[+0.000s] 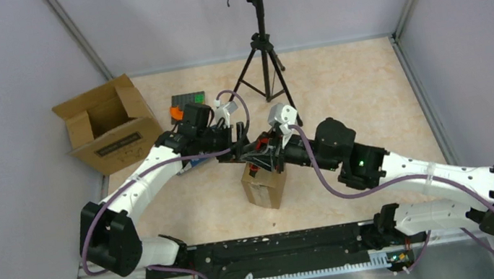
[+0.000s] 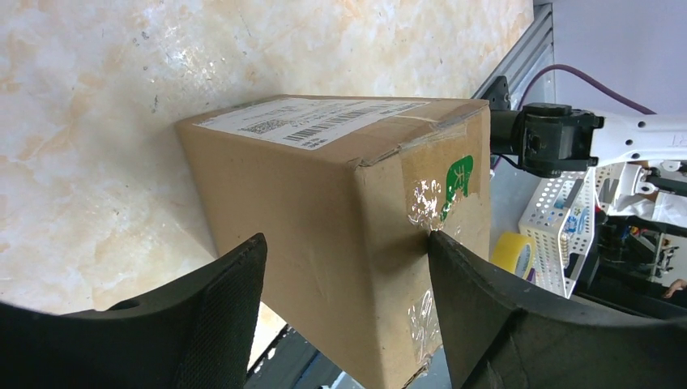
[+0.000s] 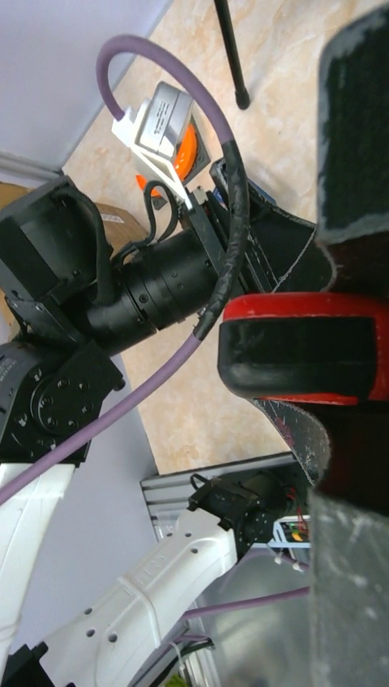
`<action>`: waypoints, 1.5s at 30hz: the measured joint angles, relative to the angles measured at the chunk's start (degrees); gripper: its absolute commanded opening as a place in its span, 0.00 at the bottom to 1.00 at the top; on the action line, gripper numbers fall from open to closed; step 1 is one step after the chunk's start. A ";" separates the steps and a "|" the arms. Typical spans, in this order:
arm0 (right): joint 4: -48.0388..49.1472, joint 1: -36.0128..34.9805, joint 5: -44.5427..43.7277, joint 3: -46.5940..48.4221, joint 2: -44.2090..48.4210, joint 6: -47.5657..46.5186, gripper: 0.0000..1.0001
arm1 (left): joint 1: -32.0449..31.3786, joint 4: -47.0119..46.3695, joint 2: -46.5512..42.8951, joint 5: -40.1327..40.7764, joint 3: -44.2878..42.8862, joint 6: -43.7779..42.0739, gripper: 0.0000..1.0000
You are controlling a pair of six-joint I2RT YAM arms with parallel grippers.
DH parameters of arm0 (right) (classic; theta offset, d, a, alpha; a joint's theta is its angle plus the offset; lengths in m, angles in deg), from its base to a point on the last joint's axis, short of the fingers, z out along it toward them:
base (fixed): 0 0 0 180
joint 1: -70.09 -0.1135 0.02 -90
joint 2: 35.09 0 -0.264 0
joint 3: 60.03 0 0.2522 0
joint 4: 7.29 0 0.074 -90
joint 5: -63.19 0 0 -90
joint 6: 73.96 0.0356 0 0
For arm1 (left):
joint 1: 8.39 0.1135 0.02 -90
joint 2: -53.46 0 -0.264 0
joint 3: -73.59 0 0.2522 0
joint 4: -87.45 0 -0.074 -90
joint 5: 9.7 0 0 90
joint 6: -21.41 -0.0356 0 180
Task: Unpack the express box
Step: Cut the express box at the center of the board.
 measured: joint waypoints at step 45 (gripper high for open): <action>9.01 -1.42 1.46 -6.82 -2.05 -3.04 0.00 | -0.02 0.07 0.59 -0.94 -0.33 -2.32 0.75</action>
